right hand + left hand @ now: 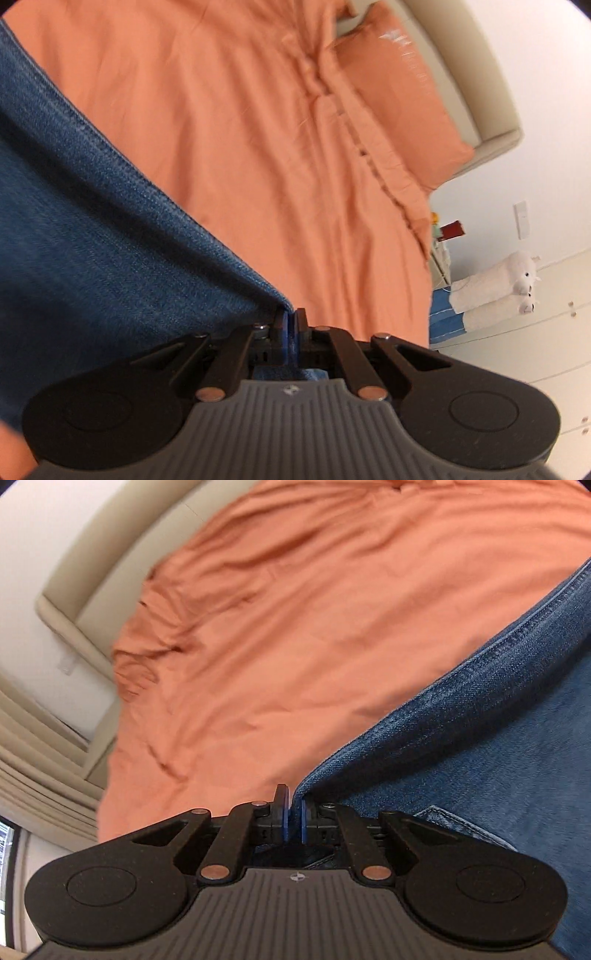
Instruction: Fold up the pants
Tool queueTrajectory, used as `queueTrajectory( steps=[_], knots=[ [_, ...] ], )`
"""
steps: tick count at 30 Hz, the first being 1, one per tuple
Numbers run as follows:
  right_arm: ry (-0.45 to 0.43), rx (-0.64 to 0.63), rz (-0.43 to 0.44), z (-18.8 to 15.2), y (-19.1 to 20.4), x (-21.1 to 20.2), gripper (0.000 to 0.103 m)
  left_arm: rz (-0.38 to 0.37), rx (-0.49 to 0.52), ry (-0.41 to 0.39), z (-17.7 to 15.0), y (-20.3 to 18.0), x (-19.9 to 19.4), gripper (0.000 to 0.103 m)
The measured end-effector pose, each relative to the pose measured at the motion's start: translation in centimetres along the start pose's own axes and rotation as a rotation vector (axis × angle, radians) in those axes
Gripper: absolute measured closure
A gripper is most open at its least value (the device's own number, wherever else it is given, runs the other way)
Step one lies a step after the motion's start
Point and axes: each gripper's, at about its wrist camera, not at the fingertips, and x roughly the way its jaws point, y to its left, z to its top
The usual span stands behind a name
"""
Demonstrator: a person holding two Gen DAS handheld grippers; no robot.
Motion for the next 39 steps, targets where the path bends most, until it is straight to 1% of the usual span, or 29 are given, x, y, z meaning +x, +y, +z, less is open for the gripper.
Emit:
queueTrajectory(
  steps=[2, 3, 4, 5, 6, 7, 8, 9, 10, 11, 12, 13, 15, 17, 19, 21, 22, 25, 27, 29, 31, 33, 35, 36, 37, 38, 39],
  knots=[
    [0.027, -0.019, 0.002, 0.7, 1.1, 2.1, 0.103, -0.014, 0.011, 0.018, -0.4, -0.5, 1.5, 0.093],
    [0.036, -0.026, 0.000, 0.9, 1.6, 2.8, 0.103, -0.015, 0.016, 0.025, -0.6, -0.8, 2.2, 0.088],
    [0.042, -0.029, -0.002, 1.0, 2.0, 3.3, 0.103, -0.011, 0.016, 0.024, -0.8, -0.9, 2.3, 0.086],
    [0.047, -0.023, -0.006, 1.0, 2.2, 3.6, 0.103, -0.016, 0.012, 0.018, -1.1, -0.9, 2.5, 0.086],
    [0.053, -0.012, -0.007, 1.1, 2.4, 4.0, 0.103, -0.023, 0.008, 0.015, -1.3, -1.0, 2.6, 0.083],
    [0.062, -0.002, -0.007, 1.2, 2.4, 4.3, 0.103, -0.020, 0.010, 0.010, -1.4, -1.0, 2.6, 0.077],
    [0.062, 0.010, -0.005, 0.9, 2.3, 4.1, 0.103, -0.011, 0.013, -0.002, -1.6, -0.9, 2.3, 0.054],
    [0.061, 0.029, -0.003, 0.9, 2.2, 3.9, 0.097, -0.006, 0.010, -0.018, -1.7, -0.8, 1.9, 0.028],
    [0.057, 0.044, -0.006, 0.8, 1.9, 3.8, 0.083, -0.020, -0.006, -0.036, -1.9, -0.4, 1.4, 0.020],
    [0.048, 0.061, -0.015, 0.6, 1.6, 3.3, 0.075, -0.045, -0.026, -0.046, -2.0, 0.1, 0.8, 0.015],
    [0.042, 0.085, -0.025, 0.2, 1.0, 2.7, 0.064, -0.060, -0.047, -0.050, -2.1, 0.6, 0.2, 0.015],
    [0.038, 0.118, -0.023, -0.2, 0.4, 2.0, 0.061, -0.061, -0.066, -0.056, -2.0, 1.3, -0.2, 0.015],
    [0.034, 0.183, 0.008, -0.9, -0.7, 0.5, 0.060, -0.060, -0.125, -0.062, -2.9, 2.7, -2.0, 0.016],
    [0.022, 0.235, 0.046, -1.9, -0.9, -1.5, 0.059, -0.088, -0.224, -0.055, -4.3, 4.7, -3.8, 0.016],
    [0.020, 0.274, 0.103, -3.2, -0.4, -3.6, 0.059, -0.106, -0.324, -0.034, -6.1, 6.6, -5.5, 0.016],
    [0.028, 0.297, 0.155, -4.7, 1.3, -5.5, 0.058, -0.121, -0.426, -0.010, -8.3, 8.2, -7.0, 0.020],
    [0.033, 0.302, 0.174, -5.4, 2.1, -6.2, 0.059, -0.130, -0.484, 0.002, -9.4, 9.2, -7.4, 0.020],
    [0.042, 0.301, 0.197, -7.8, 4.9, -8.5, 0.059, -0.152, -0.697, 0.048, -14.0, 11.3, -8.5, 0.020],
    [0.057, 0.314, 0.201, -9.3, 6.5, -9.8, 0.059, -0.180, -0.847, 0.079, -17.3, 12.4, -8.4, 0.021],
    [0.082, 0.330, 0.208, -10.6, 7.6, -10.9, 0.059, -0.222, -0.989, 0.078, -20.5, 13.0, -8.0, 0.021],
    [0.099, 0.335, 0.211, -11.5, 8.3, -11.8, 0.059, -0.303, -1.145, 0.078, -23.2, 13.2, -6.9, 0.021],
    [0.105, 0.334, 0.205, -12.1, 8.6, -12.9, 0.058, -0.361, -1.313, 0.070, -25.3, 13.0, -5.5, 0.022],
    [0.113, 0.341, 0.197, -12.5, 8.4, -13.8, 0.058, -0.437, -1.452, 0.050, -26.8, 12.4, -4.2, 0.023],
    [0.119, 0.347, 0.189, -12.9, 8.1, -14.2, 0.058, -0.461, -1.504, 0.034, -27.3, 12.0, -3.7, 0.025],
    [0.126, 0.358, 0.181, -13.2, 7.5, -14.4, 0.058, -0.465, -1.550, 0.023, -27.6, 11.8, -3.3, 0.028],
    [0.133, 0.375, 0.179, -13.7, 6.4, -14.2, 0.058, -0.460, -1.584, 0.021, -27.9, 11.8, -3.1, 0.034],
    [0.140, 0.404, 0.180, -14.3, 5.6, -14.3, 0.059, -0.450, -1.605, 0.018, -27.8, 11.8, -3.1, 0.045]
  ],
)
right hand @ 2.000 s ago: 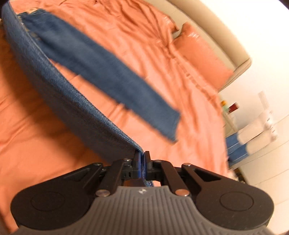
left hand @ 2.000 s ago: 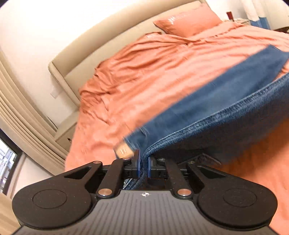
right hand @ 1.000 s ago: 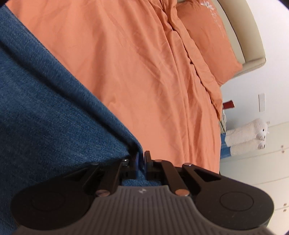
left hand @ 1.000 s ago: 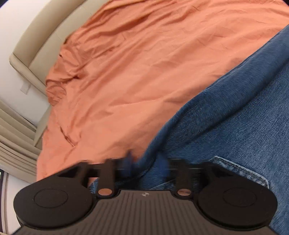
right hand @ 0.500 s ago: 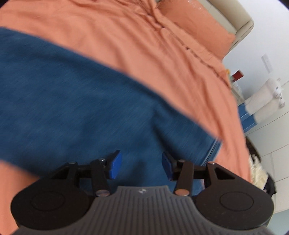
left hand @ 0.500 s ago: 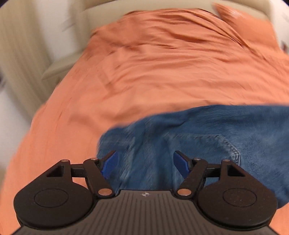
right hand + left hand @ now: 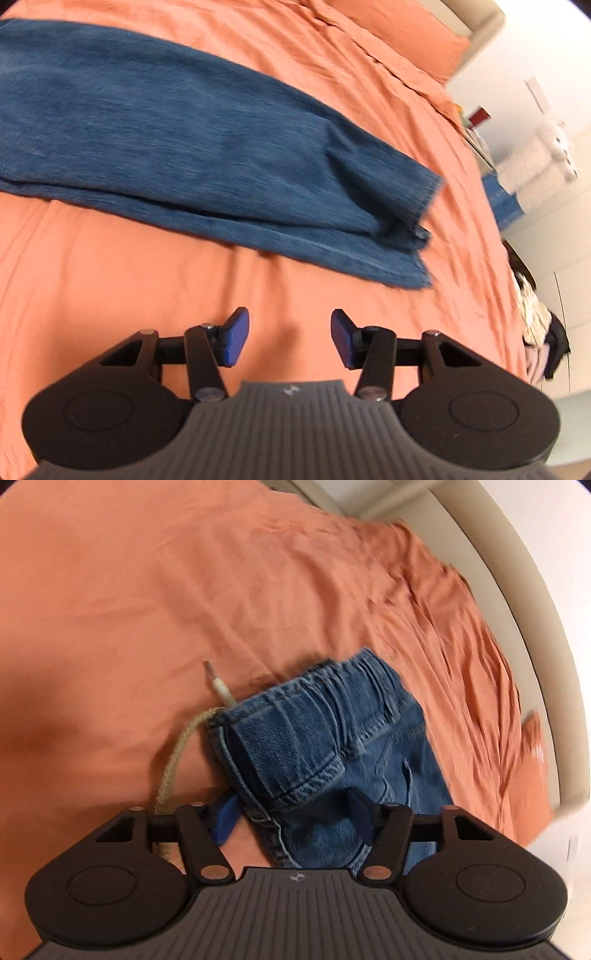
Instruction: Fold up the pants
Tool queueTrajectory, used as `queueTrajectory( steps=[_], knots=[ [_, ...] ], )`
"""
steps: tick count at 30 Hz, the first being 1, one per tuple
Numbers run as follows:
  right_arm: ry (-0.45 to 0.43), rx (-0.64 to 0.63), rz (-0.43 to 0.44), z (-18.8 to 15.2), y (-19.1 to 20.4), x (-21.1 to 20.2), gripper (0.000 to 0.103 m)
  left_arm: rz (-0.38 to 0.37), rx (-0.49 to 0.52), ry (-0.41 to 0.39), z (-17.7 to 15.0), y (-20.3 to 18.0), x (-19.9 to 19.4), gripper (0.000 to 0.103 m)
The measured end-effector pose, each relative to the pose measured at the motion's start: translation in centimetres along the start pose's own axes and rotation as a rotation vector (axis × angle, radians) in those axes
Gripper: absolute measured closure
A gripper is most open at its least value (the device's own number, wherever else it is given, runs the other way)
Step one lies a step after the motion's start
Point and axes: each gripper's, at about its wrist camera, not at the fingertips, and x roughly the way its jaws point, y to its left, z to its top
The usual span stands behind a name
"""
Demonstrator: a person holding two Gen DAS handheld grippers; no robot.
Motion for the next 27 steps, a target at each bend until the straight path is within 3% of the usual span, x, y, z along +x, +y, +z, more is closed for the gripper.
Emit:
queueTrajectory(
  steps=[3, 5, 8, 12, 16, 21, 24, 27],
  knots=[
    [0.013, 0.102, 0.007, -0.4, -3.2, -0.6, 0.060, 0.050, 0.109, -0.032, 0.3, -1.9, -0.9, 0.073],
    [0.006, 0.170, 0.016, -0.7, -5.2, -0.8, 0.066, 0.094, 0.219, -0.060, 0.4, -4.0, -2.0, 0.076],
    [-0.011, 0.266, 0.014, -1.0, -7.3, -0.6, 0.070, 0.182, 0.391, -0.114, 0.0, -7.1, -2.8, 0.077],
    [-0.024, 0.314, 0.006, -0.7, -7.7, 1.0, 0.071, 0.358, 0.505, -0.031, -0.5, -7.7, 1.2, 0.078],
    [-0.042, 0.408, 0.077, -0.2, -8.1, 3.5, 0.071, 0.481, 0.686, 0.066, -1.4, -9.5, 3.9, 0.077],
    [-0.084, 0.615, 0.180, 2.2, -9.4, 6.9, 0.071, 0.517, 0.712, 0.171, -0.3, -10.4, 4.6, 0.076],
    [-0.097, 0.784, 0.244, 3.2, -10.8, 9.1, 0.071, 0.513, 0.716, 0.185, 0.1, -10.5, 5.2, 0.076],
    [-0.053, 0.926, 0.265, 3.5, -11.9, 11.7, 0.070, 0.509, 0.739, 0.190, 0.1, -10.3, 5.7, 0.075]
  ],
)
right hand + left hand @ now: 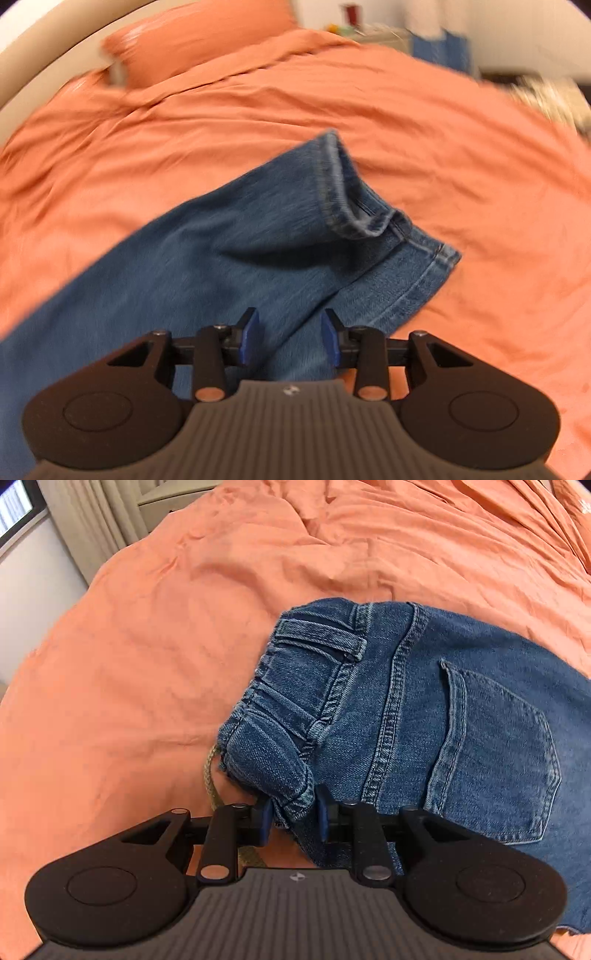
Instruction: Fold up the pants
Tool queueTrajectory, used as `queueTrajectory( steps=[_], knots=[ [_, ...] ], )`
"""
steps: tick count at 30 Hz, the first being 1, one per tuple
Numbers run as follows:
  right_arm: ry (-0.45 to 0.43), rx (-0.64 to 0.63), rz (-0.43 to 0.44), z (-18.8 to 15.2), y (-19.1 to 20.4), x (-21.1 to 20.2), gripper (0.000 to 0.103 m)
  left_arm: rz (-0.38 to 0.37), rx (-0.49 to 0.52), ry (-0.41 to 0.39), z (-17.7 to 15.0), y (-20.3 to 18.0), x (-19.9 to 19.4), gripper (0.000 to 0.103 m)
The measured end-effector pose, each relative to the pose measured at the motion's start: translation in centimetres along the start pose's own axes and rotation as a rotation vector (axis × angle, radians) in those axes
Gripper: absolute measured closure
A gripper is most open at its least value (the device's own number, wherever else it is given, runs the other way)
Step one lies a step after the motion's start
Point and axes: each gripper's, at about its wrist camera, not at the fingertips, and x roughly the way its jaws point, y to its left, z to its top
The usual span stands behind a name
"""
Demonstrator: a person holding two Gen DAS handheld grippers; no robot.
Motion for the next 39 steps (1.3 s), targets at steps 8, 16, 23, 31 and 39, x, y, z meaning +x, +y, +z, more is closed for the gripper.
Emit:
queueTrajectory(
  steps=[8, 16, 23, 31, 39],
  knots=[
    [-0.033, 0.070, -0.004, 0.5, -0.4, 3.2, 0.088, 0.011, 0.011, 0.006, 0.1, -0.3, 0.1, 0.075],
    [-0.138, -0.040, -0.058, 2.4, 2.0, -1.6, 0.103, 0.010, 0.007, 0.001, 0.0, -0.3, -0.2, 0.075],
    [-0.085, 0.009, -0.092, 1.7, -0.9, -2.6, 0.103, 0.000, 0.001, -0.014, -0.3, 0.1, -0.2, 0.075],
    [-0.141, 0.140, -0.107, 1.7, -6.0, -3.3, 0.080, 0.019, 0.023, -0.062, -0.6, 0.6, -2.3, 0.050],
    [-0.144, 0.298, 0.042, 2.7, -9.4, -1.8, 0.077, 0.092, 0.076, -0.207, -3.3, -0.9, -6.9, 0.048]
  ],
)
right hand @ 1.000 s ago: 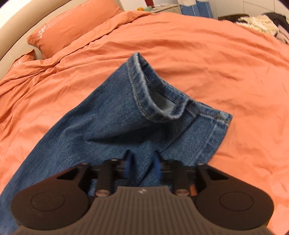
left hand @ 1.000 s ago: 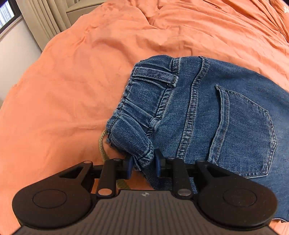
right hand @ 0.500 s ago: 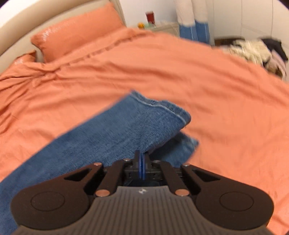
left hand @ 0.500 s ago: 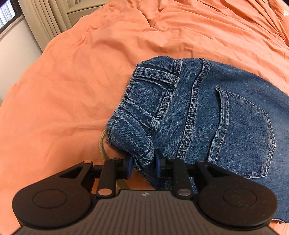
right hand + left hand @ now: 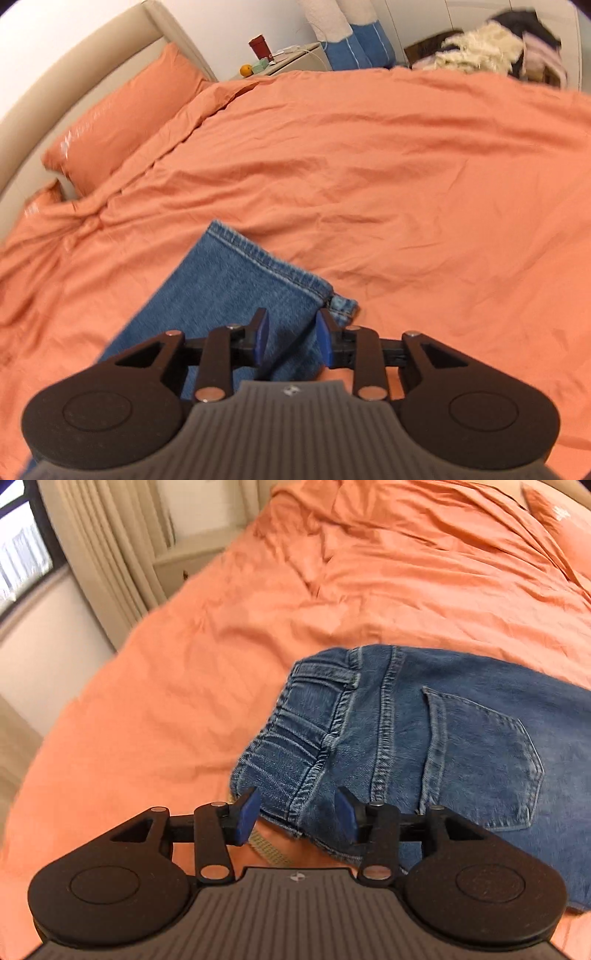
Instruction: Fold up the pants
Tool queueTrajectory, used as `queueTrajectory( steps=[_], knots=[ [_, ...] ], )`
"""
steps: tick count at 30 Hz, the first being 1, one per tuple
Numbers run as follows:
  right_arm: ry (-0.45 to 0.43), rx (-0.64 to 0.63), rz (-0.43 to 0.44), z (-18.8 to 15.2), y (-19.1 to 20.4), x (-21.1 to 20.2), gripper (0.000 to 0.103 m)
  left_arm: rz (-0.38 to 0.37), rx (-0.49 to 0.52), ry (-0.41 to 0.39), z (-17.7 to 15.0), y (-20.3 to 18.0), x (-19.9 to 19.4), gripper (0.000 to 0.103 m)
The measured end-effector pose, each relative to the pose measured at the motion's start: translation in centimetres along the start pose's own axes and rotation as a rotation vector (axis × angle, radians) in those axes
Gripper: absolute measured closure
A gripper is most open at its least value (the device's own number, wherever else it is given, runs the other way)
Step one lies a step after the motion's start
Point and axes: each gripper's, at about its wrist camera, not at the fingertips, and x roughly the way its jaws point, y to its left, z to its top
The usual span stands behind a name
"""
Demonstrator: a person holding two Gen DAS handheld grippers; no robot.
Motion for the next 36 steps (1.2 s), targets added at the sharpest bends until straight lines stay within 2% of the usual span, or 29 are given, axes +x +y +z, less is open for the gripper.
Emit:
queueTrajectory(
  steps=[3, 5, 6, 8, 10, 15, 18, 19, 22, 24, 27, 31, 36],
  knots=[
    [0.042, 0.084, 0.016, -0.1, -1.1, 2.1, 0.077, -0.017, 0.036, -0.014, -0.1, -1.7, -1.3, 0.048],
    [0.043, 0.086, 0.029, -0.2, -1.2, 2.8, 0.089, -0.067, 0.064, -0.024, -0.1, -3.2, -2.2, 0.048],
    [0.026, 0.061, 0.037, 0.0, -0.9, 2.7, 0.103, -0.096, 0.086, -0.028, -0.3, -4.0, -2.7, 0.048],
    [-0.033, -0.049, 0.047, 0.2, 0.3, 1.5, 0.103, -0.152, 0.149, -0.036, -0.8, -6.1, -3.8, 0.048],
    [-0.055, -0.121, 0.011, 0.2, 1.1, 0.9, 0.103, -0.194, 0.210, -0.039, -1.4, -8.2, -4.5, 0.048],
    [0.005, -0.119, -0.089, -0.6, 0.5, 2.4, 0.103, -0.266, 0.289, -0.036, -3.1, -12.2, -5.4, 0.048],
    [0.025, -0.063, -0.122, -0.8, -0.5, 2.6, 0.103, -0.283, 0.313, -0.037, -3.9, -13.4, -5.7, 0.048],
    [0.010, -0.047, -0.130, -0.8, -0.9, 2.1, 0.095, -0.290, 0.315, -0.039, -4.3, -13.6, -6.1, 0.048],
    [0.007, -0.032, -0.082, -1.5, -1.6, 0.0, 0.094, -0.330, 0.319, -0.049, -5.3, -14.1, -6.8, 0.048],
    [0.016, -0.057, -0.021, -3.2, -1.1, -1.8, 0.094, -0.352, 0.337, -0.057, -6.2, -14.6, -7.2, 0.048],
    [0.058, -0.082, 0.098, -7.6, 0.4, -4.9, 0.093, -0.391, 0.370, -0.063, -7.8, -15.6, -7.7, 0.048],
    [0.109, -0.140, 0.211, -14.6, 3.0, -8.1, 0.084, -0.422, 0.426, -0.082, -9.9, -17.8, -7.9, 0.048],
    [0.102, -0.221, 0.258, -21.3, 5.5, -9.8, 0.080, -0.395, 0.454, -0.133, -12.0, -21.5, -7.3, 0.046]
  ],
)
